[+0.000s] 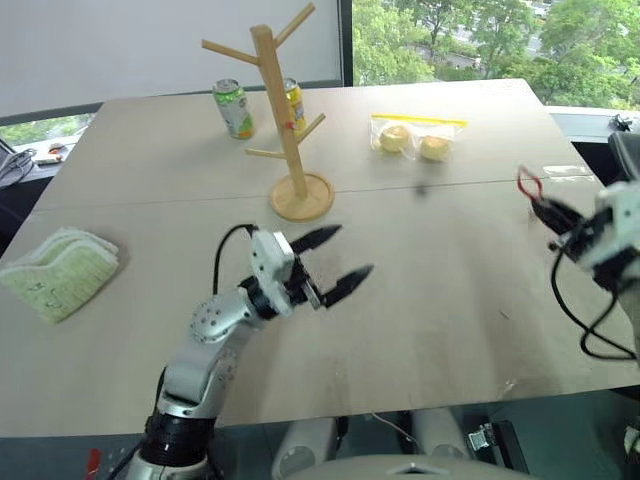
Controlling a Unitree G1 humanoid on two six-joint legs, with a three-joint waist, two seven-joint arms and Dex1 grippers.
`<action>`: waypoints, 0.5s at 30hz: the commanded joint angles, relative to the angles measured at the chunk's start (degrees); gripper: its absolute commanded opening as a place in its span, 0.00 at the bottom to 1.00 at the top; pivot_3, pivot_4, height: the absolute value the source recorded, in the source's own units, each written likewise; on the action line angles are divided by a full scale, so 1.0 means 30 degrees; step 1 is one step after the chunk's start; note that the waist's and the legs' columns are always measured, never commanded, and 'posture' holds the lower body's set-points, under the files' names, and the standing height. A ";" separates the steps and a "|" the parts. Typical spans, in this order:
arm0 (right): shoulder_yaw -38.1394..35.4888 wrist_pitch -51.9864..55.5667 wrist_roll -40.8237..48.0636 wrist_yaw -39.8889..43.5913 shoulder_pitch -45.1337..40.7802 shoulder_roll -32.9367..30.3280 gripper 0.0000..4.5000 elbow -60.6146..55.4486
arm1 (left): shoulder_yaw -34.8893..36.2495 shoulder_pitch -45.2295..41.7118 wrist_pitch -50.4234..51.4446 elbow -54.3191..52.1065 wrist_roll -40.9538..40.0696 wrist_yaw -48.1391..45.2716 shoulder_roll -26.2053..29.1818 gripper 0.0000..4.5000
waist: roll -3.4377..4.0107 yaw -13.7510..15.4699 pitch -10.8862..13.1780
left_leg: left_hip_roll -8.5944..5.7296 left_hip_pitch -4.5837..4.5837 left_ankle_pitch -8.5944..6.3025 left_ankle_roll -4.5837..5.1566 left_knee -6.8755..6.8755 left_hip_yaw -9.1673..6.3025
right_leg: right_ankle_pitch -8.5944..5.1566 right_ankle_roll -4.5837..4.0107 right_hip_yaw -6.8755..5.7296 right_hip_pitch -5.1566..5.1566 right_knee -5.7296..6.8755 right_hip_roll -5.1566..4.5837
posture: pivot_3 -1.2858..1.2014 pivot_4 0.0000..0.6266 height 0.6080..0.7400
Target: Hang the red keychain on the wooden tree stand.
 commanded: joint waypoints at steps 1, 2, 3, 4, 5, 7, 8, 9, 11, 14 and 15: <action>0.2149 -0.0311 -0.0870 -0.0556 -0.1982 0.0694 0.02 -0.2229 | 0.2335 -0.0706 0.2433 -0.1910 -0.2422 0.1918 0.0780 1.00 | -0.0010 0.0018 0.0005 | 0.0005 -0.0002 -0.0001 -0.0002 -0.0001 -0.0012 | -0.0001 -0.0002 -0.0015 0.0000 -0.0005 0.0015 | 0.52 0.24 1.00; 0.2792 -0.0545 -0.1207 -0.0493 -0.2455 0.0962 0.02 -0.2265 | 0.2793 -0.0824 0.2904 -0.2123 -0.2972 0.2100 0.1048 1.00 | -0.0012 0.0043 0.0003 | 0.0005 -0.0003 -0.0001 -0.0003 -0.0001 -0.0016 | -0.0001 -0.0002 -0.0021 0.0001 -0.0007 0.0034 | 0.52 0.24 1.00; 0.3538 -0.0921 -0.1549 -0.0267 -0.2903 0.1241 0.02 -0.2243 | 0.3217 -0.1034 0.3507 -0.2375 -0.3682 0.2296 0.1384 1.00 | -0.0014 0.0053 0.0003 | 0.0003 -0.0003 -0.0002 -0.0005 -0.0004 -0.0017 | -0.0002 -0.0007 -0.0023 0.0007 -0.0011 0.0078 | 0.52 0.24 1.00; 0.4141 -0.1277 -0.1833 -0.0042 -0.3262 0.1465 0.02 -0.2166 | 0.3545 -0.1284 0.3990 -0.2543 -0.4246 0.2507 0.1648 1.00 | -0.0022 0.0245 0.0000 | 0.0002 -0.0004 -0.0002 -0.0005 -0.0004 -0.0017 | -0.0001 -0.0009 -0.0023 0.0007 -0.0011 0.0078 | 0.52 0.24 1.00; 0.4692 -0.1679 -0.2090 0.0188 -0.3592 0.1679 0.02 -0.1960 | 0.3909 -0.1624 0.4498 -0.2683 -0.4940 0.2755 0.1922 1.00 | -0.0087 0.0328 0.0050 | -0.0023 -0.0008 -0.0002 -0.0004 -0.0005 -0.0029 | 0.0015 -0.0035 -0.0023 0.0020 -0.0038 0.0071 | 0.52 0.24 1.00; 0.5297 -0.2232 -0.2458 0.0463 -0.4024 0.2133 0.02 -0.1403 | 0.4408 -0.2126 0.5102 -0.2907 -0.5427 0.2984 0.2620 1.00 | -0.0112 0.0381 0.0068 | -0.0041 -0.0023 -0.0001 -0.0002 0.0001 -0.0002 | 0.0046 -0.0080 0.0013 0.0005 -0.0046 0.0066 | 0.52 0.24 1.00; 0.5600 -0.2635 -0.2723 0.0572 -0.4231 0.2370 0.02 -0.0976 | 0.4826 -0.2341 0.5462 -0.2889 -0.5904 0.3256 0.2861 1.00 | -0.0144 0.0407 0.0087 | -0.0040 -0.0020 0.0000 -0.0004 0.0002 -0.0005 | 0.0041 -0.0081 0.0010 0.0006 -0.0046 0.0066 | 0.52 0.24 1.00; 0.5923 -0.3097 -0.2948 0.0714 -0.4499 0.2687 0.02 -0.0430 | 0.5270 -0.2518 0.5717 -0.2839 -0.6192 0.3484 0.3187 1.00 | -0.0155 0.0410 0.0093 | -0.0033 -0.0011 0.0000 -0.0007 0.0004 -0.0007 | 0.0031 -0.0069 0.0005 0.0008 -0.0043 0.0070 | 0.52 0.24 1.00; 0.6456 -0.3924 -0.3323 0.1058 -0.4959 0.3204 0.02 0.0543 | 0.5843 -0.2677 0.6143 -0.2789 -0.6663 0.3838 0.3702 1.00 | -0.0155 0.0393 0.0093 | -0.0020 0.0006 0.0003 -0.0013 0.0003 -0.0001 | 0.0005 -0.0117 0.0007 0.0009 -0.0036 0.0083 | 0.52 0.24 1.00; 0.7011 -0.4814 -0.3595 0.1490 -0.5658 0.4010 0.02 0.1629 | 0.6071 -0.2574 0.6114 -0.3049 -0.6101 0.3946 0.4458 1.00 | -0.0155 0.0307 0.0095 | -0.0010 0.0012 0.0007 -0.0018 -0.0004 0.0005 | 0.0025 -0.0131 0.0014 0.0005 -0.0023 0.0099 | 0.52 0.24 1.00; 0.7142 -0.5043 -0.3699 0.1570 -0.5895 0.4297 0.02 0.1985 | 0.6109 -0.2522 0.6003 -0.3099 -0.5848 0.3919 0.4678 1.00 | -0.0154 0.0280 0.0097 | -0.0008 0.0008 0.0009 -0.0023 -0.0012 0.0007 | 0.0051 -0.0097 0.0019 -0.0002 -0.0023 0.0103 | 0.52 0.24 1.00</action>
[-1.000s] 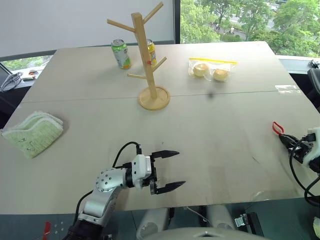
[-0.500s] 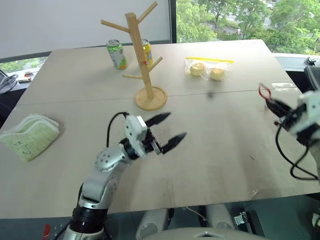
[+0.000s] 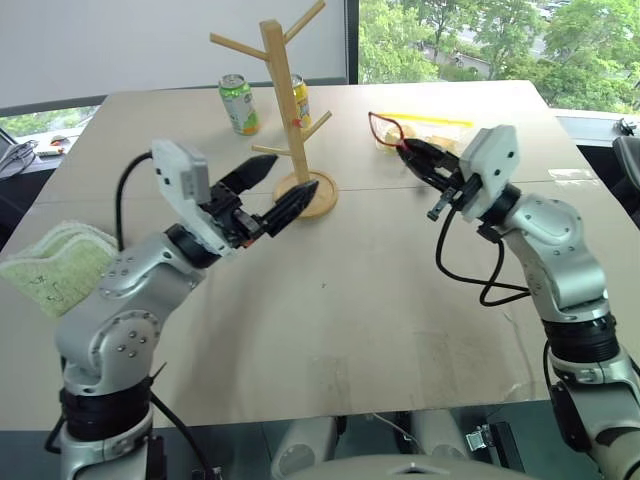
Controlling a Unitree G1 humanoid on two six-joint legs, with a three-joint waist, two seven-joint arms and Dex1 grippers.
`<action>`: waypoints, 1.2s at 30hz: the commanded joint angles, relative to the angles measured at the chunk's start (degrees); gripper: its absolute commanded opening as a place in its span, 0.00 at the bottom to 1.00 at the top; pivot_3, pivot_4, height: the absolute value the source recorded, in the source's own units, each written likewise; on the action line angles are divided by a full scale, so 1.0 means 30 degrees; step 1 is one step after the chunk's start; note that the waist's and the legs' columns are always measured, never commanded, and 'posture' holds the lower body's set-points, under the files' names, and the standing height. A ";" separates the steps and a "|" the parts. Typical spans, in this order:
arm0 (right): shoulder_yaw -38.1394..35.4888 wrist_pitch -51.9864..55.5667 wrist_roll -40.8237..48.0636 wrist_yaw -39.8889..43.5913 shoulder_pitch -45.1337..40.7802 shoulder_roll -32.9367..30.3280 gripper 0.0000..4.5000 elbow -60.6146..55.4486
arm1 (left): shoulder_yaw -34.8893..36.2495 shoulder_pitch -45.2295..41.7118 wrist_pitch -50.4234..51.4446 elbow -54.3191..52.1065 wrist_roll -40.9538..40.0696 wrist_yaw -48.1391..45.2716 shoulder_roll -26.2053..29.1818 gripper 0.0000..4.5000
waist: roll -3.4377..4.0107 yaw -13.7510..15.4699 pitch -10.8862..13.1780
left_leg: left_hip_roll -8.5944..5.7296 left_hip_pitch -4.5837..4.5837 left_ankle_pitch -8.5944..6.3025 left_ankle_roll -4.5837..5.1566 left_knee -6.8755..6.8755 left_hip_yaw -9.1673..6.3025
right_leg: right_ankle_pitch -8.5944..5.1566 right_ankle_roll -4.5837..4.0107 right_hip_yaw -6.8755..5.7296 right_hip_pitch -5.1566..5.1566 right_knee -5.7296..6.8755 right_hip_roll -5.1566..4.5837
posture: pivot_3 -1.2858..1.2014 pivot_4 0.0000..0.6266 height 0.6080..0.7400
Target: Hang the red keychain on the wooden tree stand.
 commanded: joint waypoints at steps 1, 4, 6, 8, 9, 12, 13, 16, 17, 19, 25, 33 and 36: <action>0.0327 -0.1289 -0.0275 0.0355 -0.1144 0.0758 0.02 0.0636 | 0.0565 -0.0020 -0.0230 -0.0928 0.0478 0.0088 0.0671 1.00 | 0.0002 -0.0055 0.0004 | 0.0000 -0.0002 0.0001 -0.0002 -0.0002 0.0001 | 0.0001 -0.0001 0.0004 -0.0004 0.0000 0.0001 | 0.52 0.24 1.00; 0.0694 -0.1596 -0.0473 0.0469 -0.1877 0.1598 0.02 0.1620 | 0.0849 0.0057 -0.0394 -0.0670 0.0816 0.0019 0.0958 1.00 | 0.0002 -0.0160 0.0004 | -0.0001 -0.0003 0.0006 -0.0013 -0.0006 0.0004 | 0.0005 -0.0006 0.0014 -0.0005 0.0000 0.0001 | 0.52 0.24 1.00; 0.0988 -0.1933 -0.0699 0.0522 -0.2359 0.2177 0.02 0.2273 | 0.0955 0.0127 -0.0530 -0.0500 0.1106 -0.0100 0.1102 1.00 | 0.0002 -0.0215 0.0004 | -0.0002 -0.0001 0.0003 -0.0010 -0.0006 0.0001 | 0.0005 -0.0006 0.0013 -0.0005 0.0000 0.0003 | 0.52 0.24 1.00; 0.1152 -0.2125 -0.0833 0.0522 -0.2750 0.2670 0.02 0.2780 | 0.0915 0.0170 -0.0708 -0.0380 0.1399 -0.0261 0.1171 1.00 | 0.0002 -0.0295 0.0005 | -0.0001 0.0002 0.0002 -0.0010 -0.0008 -0.0003 | 0.0005 -0.0007 0.0011 -0.0006 0.0005 0.0006 | 0.52 0.24 1.00; 0.1185 -0.2187 -0.0881 0.0539 -0.2913 0.2895 0.02 0.3003 | 0.0890 0.0188 -0.0821 -0.0318 0.1587 -0.0347 0.1212 1.00 | 0.0004 -0.0313 0.0005 | -0.0001 0.0007 0.0003 -0.0012 -0.0013 -0.0002 | 0.0005 -0.0007 0.0013 -0.0006 0.0007 0.0009 | 0.52 0.24 1.00; 0.1456 -0.2400 -0.1081 0.0617 -0.3464 0.3642 0.02 0.3804 | 0.1010 0.0202 -0.1164 0.0042 0.1934 -0.0439 0.1002 1.00 | 0.0004 -0.0327 0.0005 | 0.0000 -0.0001 0.0008 -0.0019 -0.0031 0.0004 | 0.0007 -0.0010 0.0024 -0.0039 0.0011 0.0012 | 0.52 0.24 1.00; 0.1552 -0.2459 -0.1160 0.0641 -0.3632 0.3872 0.02 0.4065 | 0.1031 0.0216 -0.1275 0.0169 0.2036 -0.0465 0.0934 1.00 | 0.0005 -0.0335 0.0006 | 0.0000 -0.0004 0.0009 -0.0021 -0.0034 0.0006 | 0.0008 -0.0011 0.0028 -0.0047 0.0013 0.0012 | 0.52 0.24 1.00; 0.1948 -0.2677 -0.1697 0.0333 -0.4438 0.4880 0.02 0.5241 | 0.0841 0.0242 -0.1581 0.0413 0.2380 -0.0619 0.0770 1.00 | 0.0005 -0.0346 0.0006 | 0.0000 -0.0005 0.0028 -0.0053 -0.0039 0.0014 | 0.0012 -0.0016 0.0037 -0.0062 0.0020 0.0014 | 0.52 0.24 1.00; 0.2035 -0.2678 -0.1865 0.0169 -0.4771 0.5252 0.02 0.5647 | 0.0773 0.0226 -0.1645 0.0457 0.2472 -0.0633 0.0702 1.00 | 0.0005 -0.0352 0.0006 | 0.0000 -0.0005 0.0029 -0.0054 -0.0044 0.0022 | 0.0015 -0.0020 0.0047 -0.0071 0.0024 0.0015 | 0.52 0.24 1.00; 0.2123 -0.2812 -0.2253 -0.0088 -0.5255 0.5710 0.02 0.6315 | 0.0770 0.0240 -0.1714 0.0463 0.2521 -0.0661 0.0584 1.00 | 0.0005 -0.0370 0.0006 | 0.0000 -0.0006 0.0029 -0.0056 -0.0051 0.0022 | 0.0020 -0.0027 0.0050 -0.0081 0.0026 0.0018 | 0.52 0.24 1.00; 0.2083 -0.3771 -0.3250 -0.0746 -0.6649 0.6804 0.02 0.8992 | 0.0727 0.0180 -0.1903 0.0600 0.2764 -0.0794 0.0329 1.00 | 0.0005 -0.0368 0.0006 | 0.0003 -0.0011 0.0070 -0.0121 -0.0079 0.0030 | 0.0033 -0.0049 0.0067 -0.0106 0.0031 0.0033 | 0.52 0.24 1.00; 0.1607 -0.5176 -0.3648 -0.1290 -0.7721 0.7479 0.02 1.2695 | 0.0819 0.0163 -0.1940 0.0525 0.2921 -0.0816 0.0131 1.00 | 0.0005 -0.0402 0.0007 | 0.0034 -0.0012 0.0074 -0.0132 -0.0090 0.0040 | 0.0050 -0.0076 0.0096 -0.0125 0.0032 0.0081 | 0.52 0.24 1.00; 0.1436 -0.5660 -0.3686 -0.1356 -0.7960 0.7593 0.02 1.3593 | 0.0817 0.0146 -0.1931 0.0490 0.2948 -0.0801 0.0096 1.00 | 0.0006 -0.0408 0.0007 | 0.0043 -0.0012 0.0073 -0.0133 -0.0091 0.0043 | 0.0054 -0.0083 0.0104 -0.0129 0.0032 0.0097 | 0.52 0.24 1.00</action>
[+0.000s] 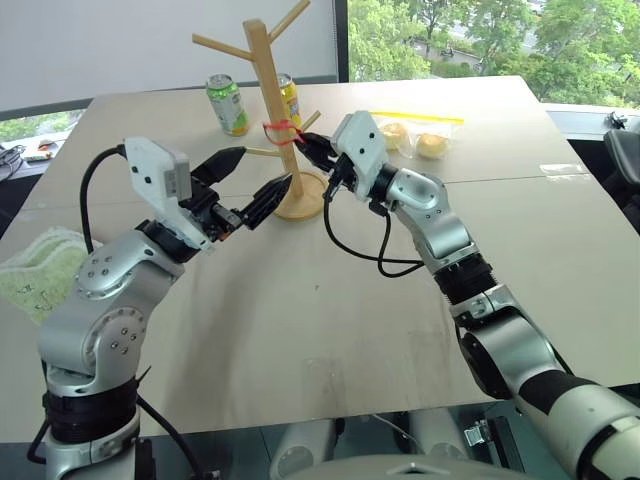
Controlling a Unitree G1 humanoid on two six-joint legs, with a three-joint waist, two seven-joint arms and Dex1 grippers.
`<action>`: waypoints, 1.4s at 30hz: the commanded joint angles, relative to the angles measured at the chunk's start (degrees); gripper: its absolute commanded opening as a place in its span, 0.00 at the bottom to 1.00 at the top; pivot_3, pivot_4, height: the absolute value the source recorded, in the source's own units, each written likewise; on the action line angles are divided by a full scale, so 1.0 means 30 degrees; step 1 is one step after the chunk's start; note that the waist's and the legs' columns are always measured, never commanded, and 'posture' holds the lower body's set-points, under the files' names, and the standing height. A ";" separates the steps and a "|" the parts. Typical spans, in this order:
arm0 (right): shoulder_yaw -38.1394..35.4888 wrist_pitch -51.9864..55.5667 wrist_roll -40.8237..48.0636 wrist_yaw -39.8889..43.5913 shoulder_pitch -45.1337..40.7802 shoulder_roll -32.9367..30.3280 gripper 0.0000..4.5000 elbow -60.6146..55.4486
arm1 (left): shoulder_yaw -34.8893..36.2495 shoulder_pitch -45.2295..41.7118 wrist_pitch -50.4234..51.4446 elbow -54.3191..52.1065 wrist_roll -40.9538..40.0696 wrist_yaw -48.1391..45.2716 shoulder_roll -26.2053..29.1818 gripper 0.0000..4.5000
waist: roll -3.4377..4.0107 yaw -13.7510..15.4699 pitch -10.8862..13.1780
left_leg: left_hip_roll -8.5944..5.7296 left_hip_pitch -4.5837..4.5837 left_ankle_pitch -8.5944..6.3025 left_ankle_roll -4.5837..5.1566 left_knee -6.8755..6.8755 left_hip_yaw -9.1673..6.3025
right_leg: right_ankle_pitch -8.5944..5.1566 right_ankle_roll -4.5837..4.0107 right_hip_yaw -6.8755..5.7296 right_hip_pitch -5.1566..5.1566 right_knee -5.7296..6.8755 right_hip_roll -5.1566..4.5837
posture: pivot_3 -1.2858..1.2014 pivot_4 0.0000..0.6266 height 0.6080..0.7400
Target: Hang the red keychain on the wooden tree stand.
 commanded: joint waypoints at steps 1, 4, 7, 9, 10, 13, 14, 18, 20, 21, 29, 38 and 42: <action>-0.0639 -0.1084 0.0092 -0.0260 -0.0952 0.0303 0.02 0.0666 | 0.0455 -0.0185 -0.0408 -0.0290 -0.0002 0.0017 -0.0030 1.00 | 0.0000 -0.0011 0.0000 | 0.0004 0.0000 0.0000 -0.0001 0.0000 0.0002 | 0.0001 -0.0002 0.0004 -0.0001 0.0000 0.0005 | 0.52 0.24 1.00; -0.0912 -0.1523 0.0211 -0.0320 -0.1154 0.0470 0.02 0.1243 | 0.0425 -0.0215 -0.0390 -0.0326 0.0002 0.0037 -0.0066 1.00 | 0.0001 -0.0026 0.0001 | 0.0011 0.0001 0.0010 -0.0019 -0.0003 0.0005 | 0.0007 -0.0010 0.0009 -0.0004 0.0000 0.0013 | 0.52 0.24 1.00; -0.1263 -0.2043 0.1016 0.0445 -0.0842 0.0694 0.02 0.0382 | 0.0422 -0.0225 -0.0346 -0.0376 -0.0034 0.0078 -0.0099 1.00 | 0.0002 -0.0045 0.0001 | 0.0013 0.0001 0.0009 -0.0020 -0.0004 0.0005 | 0.0008 -0.0012 0.0012 -0.0005 0.0000 0.0017 | 0.52 0.24 1.00; -0.1210 -0.2159 0.1475 0.1221 -0.0289 0.0667 0.02 -0.0750 | 0.0403 -0.0152 -0.0334 -0.0401 -0.0018 0.0078 -0.0115 1.00 | 0.0006 -0.0047 0.0004 | 0.0016 0.0000 0.0009 -0.0021 -0.0005 0.0004 | 0.0008 -0.0013 0.0012 -0.0007 0.0000 0.0020 | 0.52 0.24 1.00; -0.1125 -0.2194 0.1490 0.1416 -0.0071 0.0595 0.02 -0.1116 | 0.0391 -0.0124 -0.0329 -0.0400 -0.0007 0.0071 -0.0124 1.00 | 0.0005 -0.0049 0.0004 | 0.0017 -0.0002 0.0008 -0.0020 -0.0007 0.0001 | 0.0008 -0.0012 0.0011 -0.0007 0.0000 0.0020 | 0.52 0.24 1.00; -0.0769 -0.2142 0.1316 0.1908 0.0500 0.0322 0.02 -0.2070 | 0.0387 -0.0160 -0.0303 -0.0329 0.0004 0.0052 -0.0114 1.00 | 0.0005 -0.0047 0.0003 | 0.0018 0.0000 -0.0007 -0.0003 -0.0009 0.0001 | 0.0008 -0.0012 0.0011 -0.0007 0.0001 0.0021 | 0.52 0.24 1.00; -0.0739 -0.2064 0.1306 0.1967 0.0612 0.0296 0.02 -0.2289 | 0.0389 -0.0178 -0.0298 -0.0305 0.0002 0.0051 -0.0115 1.00 | 0.0004 -0.0041 0.0003 | 0.0018 0.0001 -0.0008 -0.0002 -0.0009 -0.0001 | 0.0008 -0.0012 0.0010 -0.0006 0.0001 0.0021 | 0.52 0.24 1.00; -0.0878 -0.1466 0.1283 0.1701 0.0606 0.0353 0.02 -0.2310 | 0.0238 -0.0234 -0.0288 -0.0289 0.0037 0.0089 -0.0203 1.00 | 0.0005 -0.0043 0.0003 | 0.0022 0.0002 -0.0009 0.0001 -0.0009 0.0000 | 0.0009 -0.0012 0.0009 -0.0007 0.0004 0.0024 | 0.52 0.24 1.00; -0.0941 -0.1342 0.1005 0.1348 0.0312 0.0364 0.02 -0.1707 | 0.0171 -0.0315 -0.0289 -0.0261 0.0062 0.0095 -0.0236 1.00 | 0.0005 -0.0042 0.0003 | 0.0028 0.0002 -0.0005 -0.0007 -0.0009 0.0000 | 0.0010 -0.0015 0.0009 -0.0007 0.0005 0.0028 | 0.52 0.24 1.00; -0.0972 -0.1317 0.0893 0.1192 0.0161 0.0375 0.02 -0.1409 | 0.0152 -0.0359 -0.0290 -0.0238 0.0073 0.0102 -0.0251 1.00 | 0.0005 -0.0045 0.0003 | 0.0029 0.0002 -0.0005 -0.0008 -0.0010 0.0000 | 0.0011 -0.0016 0.0009 -0.0009 0.0005 0.0029 | 0.52 0.24 1.00; -0.1396 -0.1605 0.0752 0.0458 -0.0880 0.0506 0.02 0.0673 | -0.0027 -0.0521 -0.0266 -0.0307 0.0176 0.0259 -0.0418 1.00 | 0.0005 -0.0049 0.0004 | 0.0030 0.0001 0.0017 -0.0043 -0.0010 0.0004 | 0.0014 -0.0022 0.0012 -0.0009 0.0004 0.0034 | 0.52 0.24 1.00; -0.2037 -0.2008 0.1048 0.0200 -0.1460 0.0821 0.02 0.1701 | -0.0093 -0.0527 -0.0246 -0.0500 0.0275 0.0430 -0.0603 1.00 | 0.0005 -0.0053 0.0004 | 0.0031 0.0001 0.0016 -0.0043 -0.0010 0.0003 | 0.0016 -0.0025 0.0011 -0.0009 0.0004 0.0035 | 0.52 0.24 1.00; -0.2026 -0.1992 0.0846 -0.0015 -0.1663 0.0861 0.02 0.2391 | -0.0105 -0.0644 -0.0255 -0.0452 0.0324 0.0425 -0.0645 1.00 | 0.0005 -0.0055 0.0003 | 0.0033 0.0002 0.0016 -0.0044 -0.0010 0.0004 | 0.0017 -0.0026 0.0012 -0.0009 0.0004 0.0038 | 0.52 0.24 1.00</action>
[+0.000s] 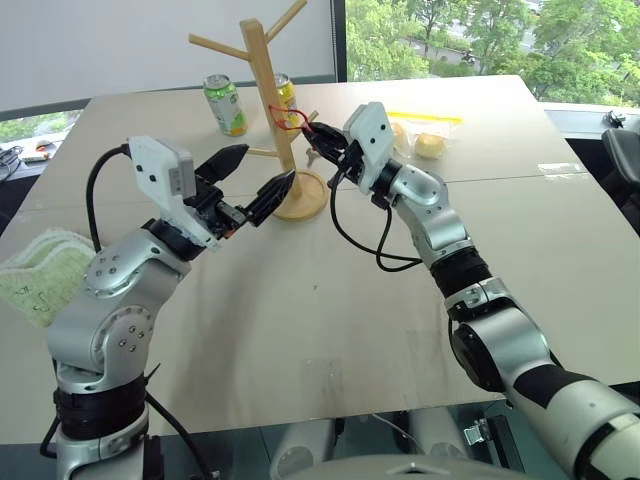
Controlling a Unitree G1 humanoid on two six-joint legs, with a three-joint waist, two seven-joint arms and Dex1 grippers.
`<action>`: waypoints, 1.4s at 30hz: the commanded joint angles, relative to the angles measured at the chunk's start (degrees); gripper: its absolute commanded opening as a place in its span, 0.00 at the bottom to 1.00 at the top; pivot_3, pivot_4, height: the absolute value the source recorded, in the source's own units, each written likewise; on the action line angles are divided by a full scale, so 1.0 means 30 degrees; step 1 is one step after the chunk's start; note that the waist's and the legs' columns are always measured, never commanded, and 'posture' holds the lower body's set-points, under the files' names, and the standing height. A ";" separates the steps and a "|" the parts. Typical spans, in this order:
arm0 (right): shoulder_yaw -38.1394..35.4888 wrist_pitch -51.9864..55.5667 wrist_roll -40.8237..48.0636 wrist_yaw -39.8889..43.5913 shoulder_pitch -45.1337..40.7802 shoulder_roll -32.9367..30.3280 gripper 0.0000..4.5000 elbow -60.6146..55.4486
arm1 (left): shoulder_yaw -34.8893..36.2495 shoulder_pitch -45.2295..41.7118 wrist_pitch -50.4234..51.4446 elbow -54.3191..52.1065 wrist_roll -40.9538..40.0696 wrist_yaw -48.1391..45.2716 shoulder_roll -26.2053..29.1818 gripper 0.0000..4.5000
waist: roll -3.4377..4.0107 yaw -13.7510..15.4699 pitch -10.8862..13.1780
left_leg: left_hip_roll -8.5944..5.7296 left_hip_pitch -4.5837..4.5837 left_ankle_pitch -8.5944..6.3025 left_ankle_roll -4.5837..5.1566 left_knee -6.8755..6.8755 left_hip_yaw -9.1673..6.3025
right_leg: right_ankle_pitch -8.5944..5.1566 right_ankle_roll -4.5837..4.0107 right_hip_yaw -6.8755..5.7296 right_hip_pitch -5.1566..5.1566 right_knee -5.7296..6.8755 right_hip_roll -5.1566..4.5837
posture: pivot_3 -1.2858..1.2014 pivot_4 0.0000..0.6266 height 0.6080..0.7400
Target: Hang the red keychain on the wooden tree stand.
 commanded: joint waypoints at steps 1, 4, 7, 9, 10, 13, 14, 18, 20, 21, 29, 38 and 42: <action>-0.0291 -0.0314 -0.0019 -0.0248 -0.0728 0.0176 0.02 0.0185 | 0.0101 -0.0339 -0.0260 -0.0443 -0.0007 0.0060 0.0002 1.00 | 0.0000 0.0000 0.0000 | 0.0000 0.0000 0.0000 0.0000 0.0000 -0.0001 | 0.0000 -0.0001 -0.0001 0.0000 0.0000 0.0000 | 0.52 0.24 1.00; -0.0129 -0.0235 -0.0242 -0.0216 -0.0883 0.0209 0.02 0.0564 | 0.0090 -0.0365 -0.0253 -0.0442 0.0024 0.0052 -0.0003 1.00 | 0.0000 0.0002 0.0000 | 0.0000 -0.0001 0.0000 0.0000 0.0000 0.0000 | 0.0001 -0.0002 -0.0001 0.0000 0.0000 0.0000 | 0.52 0.24 1.00; 0.0042 -0.0013 -0.0447 -0.0058 -0.0973 0.0255 0.02 0.0952 | 0.0154 -0.0408 -0.0215 -0.0363 -0.0018 0.0109 -0.0037 1.00 | 0.0000 -0.0003 0.0000 | 0.0000 0.0000 0.0000 0.0000 0.0000 0.0000 | 0.0002 -0.0004 -0.0001 0.0000 0.0000 0.0001 | 0.52 0.24 1.00; 0.0114 -0.0008 -0.0602 -0.0098 -0.1003 0.0289 0.02 0.1219 | 0.0241 -0.0364 -0.0179 -0.0351 -0.0055 0.0243 -0.0100 1.00 | 0.0000 -0.0006 0.0000 | 0.0001 0.0000 0.0000 0.0000 0.0000 0.0000 | 0.0002 -0.0004 0.0000 0.0000 0.0000 0.0002 | 0.52 0.24 1.00; 0.0117 -0.0010 -0.0635 -0.0123 -0.1013 0.0308 0.02 0.1299 | 0.0265 -0.0329 -0.0174 -0.0351 -0.0047 0.0277 -0.0112 1.00 | 0.0000 -0.0006 0.0000 | 0.0001 -0.0001 0.0000 0.0000 0.0000 0.0000 | 0.0002 -0.0004 0.0000 0.0000 0.0000 0.0002 | 0.52 0.24 1.00; -0.0069 0.0031 -0.0624 -0.0302 -0.1096 0.0387 0.21 0.1603 | 0.0411 -0.0235 -0.0231 -0.0308 0.0063 0.0498 -0.0169 1.00 | 0.0000 -0.0010 0.0000 | 0.0001 0.0000 0.0000 0.0000 0.0000 -0.0001 | 0.0002 -0.0005 -0.0001 0.0000 0.0000 0.0002 | 0.52 0.24 1.00; -0.0154 0.0043 -0.0577 -0.0306 -0.1127 0.0407 0.33 0.1685 | 0.0544 -0.0235 -0.0182 -0.0211 0.0043 0.0700 -0.0209 1.00 | 0.0000 -0.0010 0.0000 | 0.0001 -0.0001 0.0000 -0.0001 0.0000 -0.0001 | 0.0003 -0.0005 -0.0001 0.0000 0.0000 0.0003 | 0.52 0.24 1.00; -0.0268 0.0009 -0.0532 -0.0293 -0.1158 0.0388 0.72 0.1772 | 0.0596 -0.0059 -0.0106 -0.0021 0.0110 0.0820 -0.0155 1.00 | 0.0000 -0.0009 0.0000 | 0.0001 0.0000 0.0002 -0.0003 0.0000 -0.0001 | 0.0004 -0.0005 0.0000 0.0000 0.0000 0.0003 | 0.52 0.24 1.00; -0.0330 -0.0055 -0.0519 -0.0314 -0.1122 0.0359 0.89 0.1751 | 0.0476 -0.0106 -0.0155 0.0018 0.0212 0.0880 -0.0193 1.00 | 0.0000 -0.0008 0.0000 | 0.0001 0.0000 0.0002 -0.0003 0.0000 -0.0003 | 0.0004 -0.0006 -0.0003 0.0000 0.0001 0.0003 | 0.52 0.24 1.00; -0.0394 -0.0078 -0.0476 -0.0317 -0.1086 0.0345 0.99 0.1715 | 0.0401 -0.0144 -0.0193 0.0054 0.0335 0.0930 -0.0199 1.00 | 0.0000 -0.0009 0.0000 | 0.0001 0.0000 0.0002 -0.0003 0.0000 -0.0003 | 0.0004 -0.0006 -0.0003 0.0000 0.0000 0.0003 | 0.52 0.24 1.00; -0.2366 -0.0266 0.0338 -0.1829 0.0851 -0.1006 0.99 0.0089 | 0.0247 0.0223 -0.0233 0.0837 0.2013 0.3213 -0.1500 1.00 | -0.0002 0.0113 -0.0002 | 0.0000 0.0000 0.0002 -0.0003 0.0000 -0.0004 | 0.0005 -0.0006 -0.0003 0.0004 0.0000 0.0001 | 0.52 0.24 1.00; -0.4444 0.0090 0.0498 -0.3080 0.5533 -0.4315 0.99 -0.1911 | 0.0504 0.2237 -0.2429 0.2933 0.4638 0.5304 -0.4338 1.00 | -0.0008 0.0029 -0.0007 | 0.0016 0.0005 -0.0002 0.0005 0.0000 0.0048 | 0.0010 -0.0012 0.0031 0.0001 0.0005 -0.0001 | 0.52 0.24 1.00; -0.5125 0.0381 0.0782 -0.3357 0.7921 -0.5302 0.99 -0.2935 | 0.0597 0.3073 -0.3881 0.4039 0.5579 0.5300 -0.4995 1.00 | -0.0013 0.0119 -0.0009 | 0.0025 0.0005 -0.0034 0.0058 -0.0003 0.0086 | 0.0012 -0.0015 0.0051 0.0004 -0.0001 -0.0004 | 0.52 0.24 1.00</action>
